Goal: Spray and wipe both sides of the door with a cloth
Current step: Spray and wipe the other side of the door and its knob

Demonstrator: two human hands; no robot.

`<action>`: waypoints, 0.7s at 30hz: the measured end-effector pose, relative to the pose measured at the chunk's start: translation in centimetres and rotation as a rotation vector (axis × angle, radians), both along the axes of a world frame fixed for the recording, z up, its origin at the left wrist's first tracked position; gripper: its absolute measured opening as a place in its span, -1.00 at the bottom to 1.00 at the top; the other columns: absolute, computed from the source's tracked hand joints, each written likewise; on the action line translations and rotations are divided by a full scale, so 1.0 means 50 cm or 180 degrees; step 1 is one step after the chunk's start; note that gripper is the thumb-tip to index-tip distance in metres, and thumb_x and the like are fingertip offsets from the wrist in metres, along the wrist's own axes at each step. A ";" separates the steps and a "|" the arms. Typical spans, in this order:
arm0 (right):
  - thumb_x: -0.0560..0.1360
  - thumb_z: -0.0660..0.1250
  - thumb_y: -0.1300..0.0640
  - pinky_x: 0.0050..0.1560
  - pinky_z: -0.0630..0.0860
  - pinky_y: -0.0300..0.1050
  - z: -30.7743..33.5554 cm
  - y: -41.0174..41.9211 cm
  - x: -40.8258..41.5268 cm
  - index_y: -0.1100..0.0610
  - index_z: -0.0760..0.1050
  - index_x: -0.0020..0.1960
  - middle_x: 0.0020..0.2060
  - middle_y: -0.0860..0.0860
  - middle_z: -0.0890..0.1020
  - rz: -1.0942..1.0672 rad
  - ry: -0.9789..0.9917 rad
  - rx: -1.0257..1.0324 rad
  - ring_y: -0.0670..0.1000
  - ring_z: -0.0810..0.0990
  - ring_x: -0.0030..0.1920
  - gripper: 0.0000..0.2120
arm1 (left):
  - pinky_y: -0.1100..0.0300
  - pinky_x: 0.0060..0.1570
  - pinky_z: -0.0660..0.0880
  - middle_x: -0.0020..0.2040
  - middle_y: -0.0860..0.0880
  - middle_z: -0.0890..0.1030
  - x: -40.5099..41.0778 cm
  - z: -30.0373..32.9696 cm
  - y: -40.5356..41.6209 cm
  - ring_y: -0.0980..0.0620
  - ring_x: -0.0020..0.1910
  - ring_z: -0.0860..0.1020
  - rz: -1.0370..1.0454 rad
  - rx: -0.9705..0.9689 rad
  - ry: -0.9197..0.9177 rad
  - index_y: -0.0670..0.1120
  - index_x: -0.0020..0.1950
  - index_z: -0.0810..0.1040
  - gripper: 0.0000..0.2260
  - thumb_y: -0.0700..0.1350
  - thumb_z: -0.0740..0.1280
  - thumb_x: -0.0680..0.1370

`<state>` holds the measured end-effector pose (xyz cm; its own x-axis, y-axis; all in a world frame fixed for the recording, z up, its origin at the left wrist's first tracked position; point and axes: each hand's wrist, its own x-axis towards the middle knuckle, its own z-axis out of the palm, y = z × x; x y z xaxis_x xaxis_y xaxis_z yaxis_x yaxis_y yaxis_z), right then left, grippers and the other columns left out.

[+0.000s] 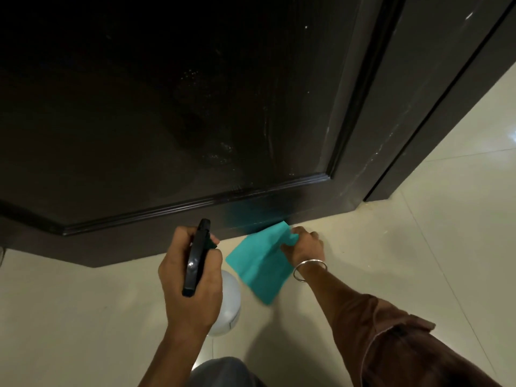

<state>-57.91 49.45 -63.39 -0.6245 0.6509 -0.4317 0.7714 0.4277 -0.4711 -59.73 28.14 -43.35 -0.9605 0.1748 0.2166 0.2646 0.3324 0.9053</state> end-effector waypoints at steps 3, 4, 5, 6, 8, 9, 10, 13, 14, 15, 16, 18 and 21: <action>0.54 0.38 -0.18 0.20 0.47 0.05 0.010 -0.010 -0.009 -0.04 0.55 0.28 0.21 0.08 0.51 0.0103 -0.0192 0.0559 0.17 0.45 0.21 -0.62 | -0.07 -0.24 0.57 -0.22 0.01 0.62 0.003 -0.006 -0.004 -0.09 -0.31 0.59 -0.0020 -0.0068 0.0008 0.05 -0.10 0.52 -0.93 -0.12 0.30 0.46; 0.52 0.41 -0.20 0.19 0.49 0.06 0.015 -0.014 -0.010 -0.01 0.48 0.34 0.23 0.09 0.46 0.0061 -0.0187 0.0571 0.17 0.43 0.22 -0.53 | -0.08 -0.24 0.57 -0.23 0.01 0.62 0.005 -0.006 -0.006 -0.10 -0.31 0.59 -0.0024 -0.0099 -0.0006 0.06 -0.09 0.52 -0.92 -0.11 0.31 0.46; 0.49 0.45 -0.21 0.20 0.51 0.07 0.020 -0.014 -0.012 0.01 0.40 0.40 0.26 0.10 0.43 0.0040 -0.0200 0.0515 0.17 0.43 0.24 -0.42 | -0.09 -0.24 0.58 -0.23 0.00 0.62 0.006 -0.007 -0.008 -0.10 -0.31 0.59 -0.0024 -0.0115 -0.0027 0.07 -0.09 0.53 -0.92 -0.09 0.31 0.46; 0.47 0.48 -0.23 0.21 0.50 0.08 0.020 -0.010 -0.015 0.01 0.35 0.44 0.27 0.11 0.41 0.0009 -0.0237 0.0391 0.19 0.42 0.26 -0.34 | -0.09 -0.22 0.60 -0.22 0.00 0.62 0.006 -0.007 -0.010 -0.10 -0.30 0.60 -0.0028 -0.0114 -0.0044 0.07 -0.08 0.53 -0.93 -0.07 0.30 0.46; 0.45 0.48 -0.26 0.24 0.48 0.10 0.021 0.002 -0.019 -0.06 0.36 0.47 0.29 0.12 0.40 -0.0081 -0.0375 0.0075 0.21 0.41 0.29 -0.31 | -0.11 -0.20 0.63 -0.22 0.01 0.62 0.001 -0.005 -0.014 -0.10 -0.30 0.61 -0.0051 -0.0105 -0.0072 0.03 -0.05 0.55 -0.88 -0.01 0.30 0.45; 0.46 0.45 -0.28 0.25 0.46 0.09 0.022 0.009 -0.019 -0.09 0.40 0.45 0.29 0.12 0.41 -0.0064 -0.0435 0.0011 0.22 0.40 0.29 -0.36 | -0.11 -0.21 0.63 -0.22 0.01 0.63 0.000 -0.003 -0.014 -0.09 -0.30 0.61 -0.0050 -0.0089 -0.0081 0.00 -0.05 0.55 -0.85 0.01 0.30 0.44; 0.49 0.42 -0.28 0.26 0.44 0.08 0.021 0.012 -0.020 -0.11 0.45 0.43 0.29 0.11 0.43 0.0012 -0.0461 0.0122 0.22 0.40 0.29 -0.43 | -0.08 -0.23 0.63 -0.22 0.01 0.63 0.000 -0.001 -0.015 -0.07 -0.31 0.60 -0.0043 -0.0067 -0.0095 -0.01 -0.06 0.55 -0.84 0.02 0.29 0.44; 0.54 0.35 -0.26 0.26 0.40 0.09 0.036 0.007 -0.023 -0.07 0.56 0.30 0.26 0.07 0.50 0.0292 -0.0209 0.0469 0.20 0.42 0.29 -0.58 | -0.01 -0.28 0.58 -0.23 0.02 0.62 -0.002 0.000 -0.018 -0.06 -0.31 0.59 -0.0043 -0.0069 -0.0052 0.00 -0.09 0.53 -0.94 -0.09 0.32 0.46; 0.55 0.35 -0.24 0.26 0.41 0.09 0.044 0.001 -0.025 -0.01 0.57 0.26 0.24 0.09 0.55 0.0165 -0.0017 0.0196 0.22 0.47 0.28 -0.59 | 0.01 -0.28 0.57 -0.24 0.03 0.61 -0.004 -0.002 -0.018 -0.05 -0.30 0.59 -0.0070 -0.0115 -0.0035 0.01 -0.09 0.53 -0.95 -0.10 0.32 0.46; 0.57 0.35 -0.20 0.26 0.46 0.11 0.058 -0.004 -0.032 0.08 0.56 0.25 0.22 0.13 0.60 -0.0261 0.0260 -0.0359 0.24 0.53 0.25 -0.58 | 0.03 -0.27 0.57 -0.24 0.03 0.61 -0.006 -0.004 -0.019 -0.05 -0.29 0.59 -0.0109 -0.0168 -0.0021 0.02 -0.09 0.52 -0.95 -0.08 0.31 0.46; 0.59 0.34 -0.16 0.28 0.51 0.15 0.074 -0.008 -0.044 0.15 0.55 0.24 0.21 0.18 0.62 -0.1016 0.0668 -0.1164 0.27 0.57 0.22 -0.59 | 0.02 -0.27 0.58 -0.24 0.03 0.61 -0.009 -0.005 -0.019 -0.05 -0.29 0.59 -0.0146 -0.0205 -0.0008 0.03 -0.10 0.52 -0.93 -0.03 0.30 0.45; 0.61 0.31 -0.06 0.24 0.57 0.26 0.121 -0.014 -0.060 0.18 0.52 0.21 0.17 0.20 0.64 -0.2453 0.1566 -0.2924 0.26 0.63 0.14 -0.67 | -0.06 -0.27 0.59 -0.24 0.01 0.60 -0.012 -0.004 -0.013 -0.05 -0.30 0.59 -0.0205 -0.0235 0.0016 0.03 -0.11 0.51 -0.91 0.00 0.29 0.45; 0.62 0.32 0.00 0.01 0.62 0.11 0.195 -0.038 -0.067 0.18 0.50 0.26 0.05 0.18 0.65 -0.3266 0.2577 -0.4011 0.18 0.64 0.03 -0.69 | -0.20 -0.25 0.62 -0.24 0.01 0.59 -0.018 -0.002 -0.001 -0.06 -0.30 0.58 -0.0227 -0.0283 0.0037 0.03 -0.11 0.52 -0.99 -0.07 0.33 0.49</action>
